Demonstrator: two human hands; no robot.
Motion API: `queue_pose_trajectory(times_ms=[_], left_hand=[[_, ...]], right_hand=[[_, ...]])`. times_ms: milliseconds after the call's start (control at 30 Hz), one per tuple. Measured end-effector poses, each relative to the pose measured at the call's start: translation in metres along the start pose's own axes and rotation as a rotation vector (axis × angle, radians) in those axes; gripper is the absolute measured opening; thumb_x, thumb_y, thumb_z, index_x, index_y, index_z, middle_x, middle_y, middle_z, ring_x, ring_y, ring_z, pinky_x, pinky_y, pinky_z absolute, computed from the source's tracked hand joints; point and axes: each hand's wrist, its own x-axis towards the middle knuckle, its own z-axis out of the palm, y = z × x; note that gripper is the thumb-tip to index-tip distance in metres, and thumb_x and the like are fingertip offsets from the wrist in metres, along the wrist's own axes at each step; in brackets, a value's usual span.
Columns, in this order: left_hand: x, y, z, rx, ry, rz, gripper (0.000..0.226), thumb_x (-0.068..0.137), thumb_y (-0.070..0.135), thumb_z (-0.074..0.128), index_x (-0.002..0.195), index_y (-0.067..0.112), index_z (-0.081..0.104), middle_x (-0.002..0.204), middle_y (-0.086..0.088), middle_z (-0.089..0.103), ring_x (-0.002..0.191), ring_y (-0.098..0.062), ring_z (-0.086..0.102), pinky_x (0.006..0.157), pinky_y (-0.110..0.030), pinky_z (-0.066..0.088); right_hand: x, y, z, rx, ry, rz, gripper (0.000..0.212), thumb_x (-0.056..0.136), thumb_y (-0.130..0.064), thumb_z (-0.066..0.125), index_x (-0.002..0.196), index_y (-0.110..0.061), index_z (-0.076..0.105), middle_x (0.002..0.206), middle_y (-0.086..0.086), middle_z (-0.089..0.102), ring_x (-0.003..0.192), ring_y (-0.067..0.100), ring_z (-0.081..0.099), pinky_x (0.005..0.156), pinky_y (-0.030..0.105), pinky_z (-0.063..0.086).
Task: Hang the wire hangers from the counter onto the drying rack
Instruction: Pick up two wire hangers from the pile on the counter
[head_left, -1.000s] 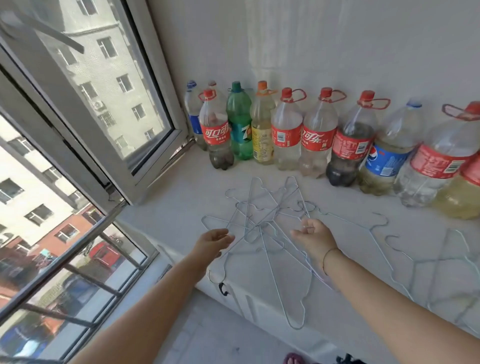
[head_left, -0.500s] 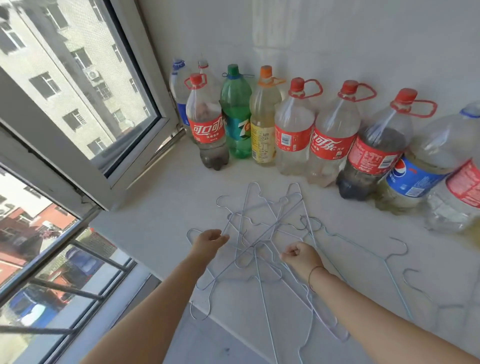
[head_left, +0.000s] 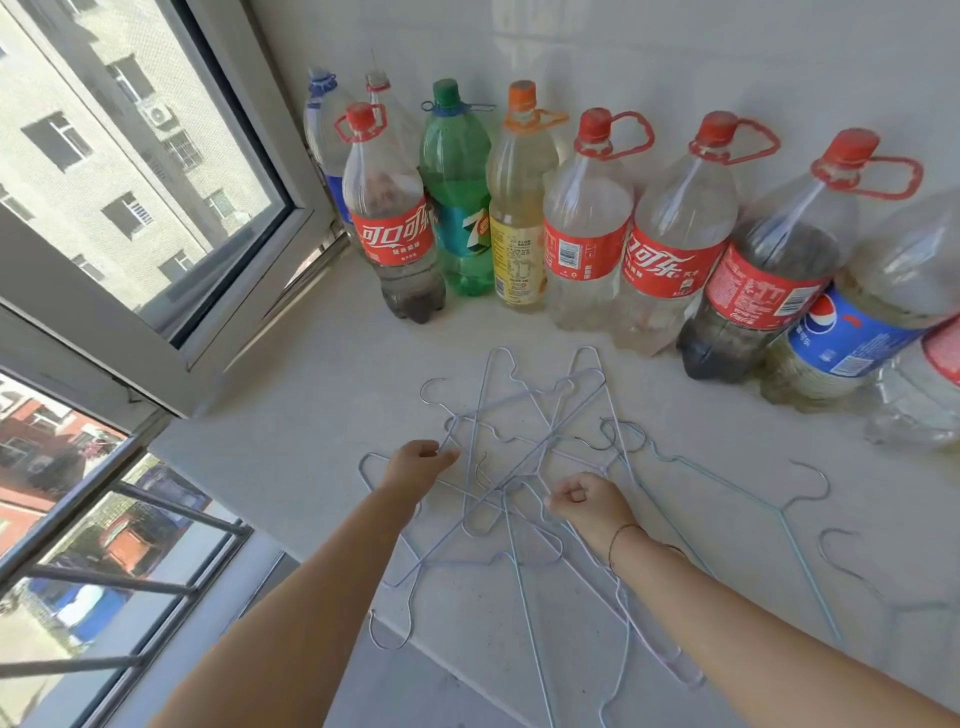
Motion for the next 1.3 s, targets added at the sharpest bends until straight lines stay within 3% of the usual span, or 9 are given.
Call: queue_pose_trajectory(times_ms=[133, 300, 433, 500, 633, 833, 1000, 1167, 1300], left_hand=[[0.012, 0.006, -0.003, -0.051, -0.056, -0.047, 0.051, 0.081, 0.035, 0.071, 0.117, 0.001, 0.062, 0.121, -0.011, 0.062, 0.114, -0.028, 0.056, 0.098, -0.035, 0.041], [0.004, 0.018, -0.002, -0.163, -0.146, -0.145, 0.033, 0.084, 0.039, 0.066, 0.099, 0.010, 0.065, 0.094, -0.008, 0.053, 0.075, -0.017, 0.043, 0.065, -0.027, 0.031], [-0.007, 0.024, -0.001, -0.361, -0.280, -0.159, 0.028, 0.090, 0.039, 0.058, 0.091, 0.013, 0.067, 0.078, 0.000, 0.056, 0.067, -0.012, 0.048, 0.065, -0.023, 0.037], [-0.011, 0.028, -0.002, -0.464, -0.293, -0.151, 0.029, 0.092, 0.040, 0.054, 0.089, 0.014, 0.066, 0.074, 0.002, 0.057, 0.062, -0.010, 0.049, 0.058, -0.020, 0.040], [-0.024, 0.040, -0.002, -0.554, -0.319, -0.077, 0.029, 0.096, 0.038, 0.045, 0.099, 0.017, 0.065, 0.066, 0.005, 0.045, 0.050, -0.006, 0.034, 0.038, -0.014, 0.027], [-0.054, 0.054, -0.007, -0.640, -0.394, 0.024, 0.027, 0.095, 0.037, 0.047, 0.102, 0.018, 0.065, 0.061, 0.008, 0.044, 0.043, -0.002, 0.036, 0.038, -0.014, 0.026], [-0.075, 0.052, -0.029, -0.702, -0.358, 0.066, 0.025, 0.096, 0.033, 0.047, 0.101, 0.017, 0.066, 0.058, 0.009, 0.047, 0.045, -0.003, 0.037, 0.039, -0.014, 0.027], [-0.095, 0.041, -0.048, -0.702, -0.316, 0.074, 0.025, 0.095, 0.034, 0.048, 0.101, 0.018, 0.066, 0.062, 0.008, 0.046, 0.046, -0.003, 0.037, 0.042, -0.014, 0.026], [-0.118, 0.031, -0.056, -0.708, -0.326, 0.089, 0.025, 0.095, 0.035, 0.049, 0.101, 0.018, 0.066, 0.062, 0.009, 0.046, 0.046, -0.003, 0.038, 0.042, -0.014, 0.027]], right_hand=[[0.003, 0.003, 0.001, 0.042, 0.004, 0.008, 0.015, 0.077, -0.013, 0.071, 0.089, -0.013, 0.062, 0.086, 0.003, 0.061, 0.080, 0.014, 0.057, 0.069, 0.019, 0.043], [0.006, 0.004, 0.000, 0.124, 0.002, 0.027, 0.016, 0.076, -0.014, 0.073, 0.089, -0.014, 0.063, 0.092, 0.007, 0.062, 0.087, 0.018, 0.058, 0.080, 0.024, 0.044], [0.004, 0.003, -0.004, 0.205, -0.021, 0.027, 0.023, 0.077, -0.012, 0.073, 0.097, -0.008, 0.062, 0.095, 0.010, 0.063, 0.087, 0.018, 0.059, 0.081, 0.026, 0.045], [0.002, 0.001, -0.006, 0.227, -0.039, 0.035, 0.026, 0.078, -0.011, 0.072, 0.102, -0.005, 0.062, 0.096, 0.009, 0.063, 0.088, 0.016, 0.059, 0.079, 0.023, 0.046], [0.001, -0.004, -0.008, 0.255, -0.060, 0.063, 0.034, 0.080, -0.012, 0.071, 0.110, -0.001, 0.061, 0.094, 0.006, 0.063, 0.076, 0.006, 0.056, 0.065, 0.014, 0.042], [-0.007, -0.013, -0.012, 0.328, -0.022, 0.114, 0.029, 0.083, -0.010, 0.067, 0.108, -0.001, 0.057, 0.073, 0.006, 0.059, 0.051, 0.008, 0.054, 0.040, 0.010, 0.038], [-0.015, -0.028, -0.018, 0.394, 0.029, 0.078, 0.022, 0.086, -0.007, 0.062, 0.107, -0.003, 0.057, 0.068, 0.007, 0.053, 0.040, 0.004, 0.049, 0.039, 0.013, 0.037], [-0.031, -0.045, -0.036, 0.382, 0.080, -0.034, 0.006, 0.087, -0.008, 0.061, 0.092, -0.012, 0.061, 0.063, 0.004, 0.049, 0.049, 0.009, 0.045, 0.039, 0.012, 0.036], [-0.047, -0.052, -0.047, 0.426, 0.144, -0.088, 0.019, 0.087, -0.008, 0.060, 0.105, -0.001, 0.063, 0.056, 0.005, 0.049, 0.040, 0.004, 0.044, 0.038, 0.015, 0.035]])
